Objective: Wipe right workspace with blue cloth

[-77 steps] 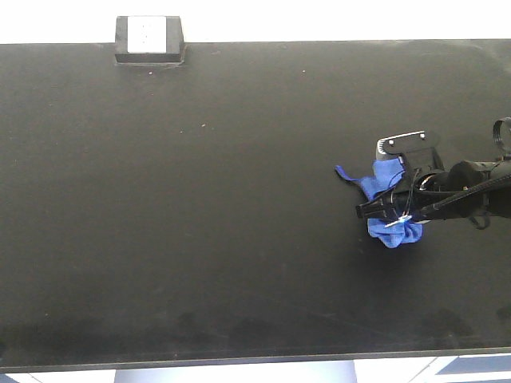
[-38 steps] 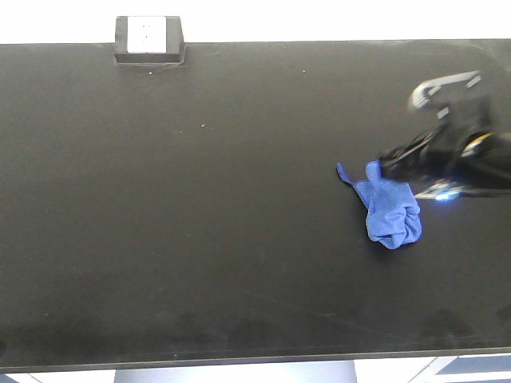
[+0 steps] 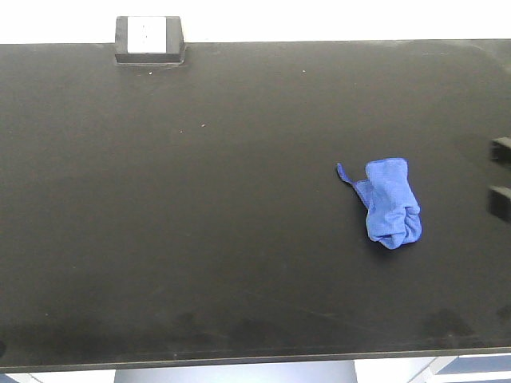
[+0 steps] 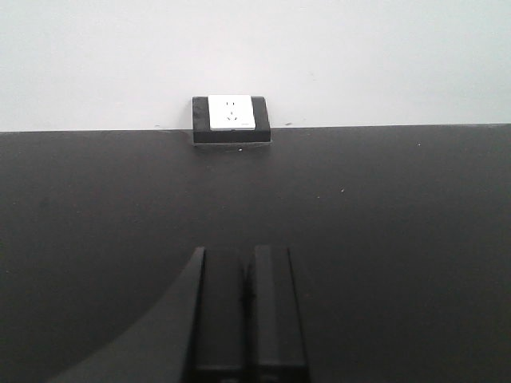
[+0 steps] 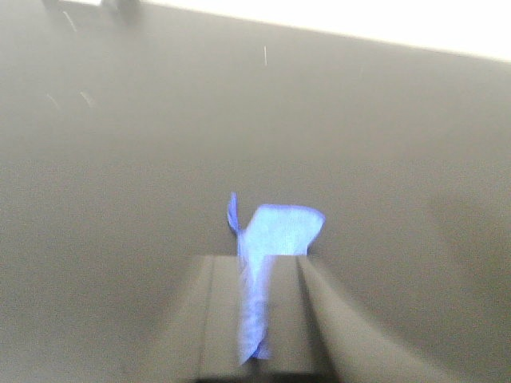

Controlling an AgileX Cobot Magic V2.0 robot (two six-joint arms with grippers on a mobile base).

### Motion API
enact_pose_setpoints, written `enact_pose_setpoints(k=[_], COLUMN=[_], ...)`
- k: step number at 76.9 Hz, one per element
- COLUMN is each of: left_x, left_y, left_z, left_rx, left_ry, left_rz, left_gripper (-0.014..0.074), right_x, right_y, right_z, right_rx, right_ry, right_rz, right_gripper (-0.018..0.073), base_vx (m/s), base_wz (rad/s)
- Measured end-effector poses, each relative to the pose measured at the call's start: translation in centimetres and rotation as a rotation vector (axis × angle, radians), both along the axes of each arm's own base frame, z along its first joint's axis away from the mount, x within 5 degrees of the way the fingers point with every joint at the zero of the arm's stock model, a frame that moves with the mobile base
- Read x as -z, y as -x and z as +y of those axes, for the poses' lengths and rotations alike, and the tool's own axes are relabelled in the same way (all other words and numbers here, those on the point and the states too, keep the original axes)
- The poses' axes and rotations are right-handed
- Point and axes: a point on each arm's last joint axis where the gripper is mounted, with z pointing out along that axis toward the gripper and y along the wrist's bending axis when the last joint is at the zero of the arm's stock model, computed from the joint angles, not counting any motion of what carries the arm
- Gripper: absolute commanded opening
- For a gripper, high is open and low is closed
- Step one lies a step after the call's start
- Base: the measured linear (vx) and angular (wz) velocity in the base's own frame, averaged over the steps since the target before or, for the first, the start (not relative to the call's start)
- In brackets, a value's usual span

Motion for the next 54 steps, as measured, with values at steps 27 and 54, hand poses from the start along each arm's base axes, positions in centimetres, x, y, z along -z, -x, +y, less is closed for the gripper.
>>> enact_pose_setpoints(k=[27,54], left_x=[0.0,0.0], left_y=[0.0,0.0], left_z=[0.0,0.0], left_rx=[0.0,0.0], left_ry=[0.0,0.0], left_rz=[0.0,0.0], left_gripper=[-0.0006,-0.0006], right_x=[-0.9,-0.8], right_y=[1.7,1.7], right_z=[-0.2,-0.2], right_rx=[-0.002,-0.002], right_ry=[-0.02,-0.017], right_rz=[-0.068,-0.066], right_gripper=[-0.0008,-0.0008], base_vx=[0.0,0.0], base_wz=[0.0,0.0])
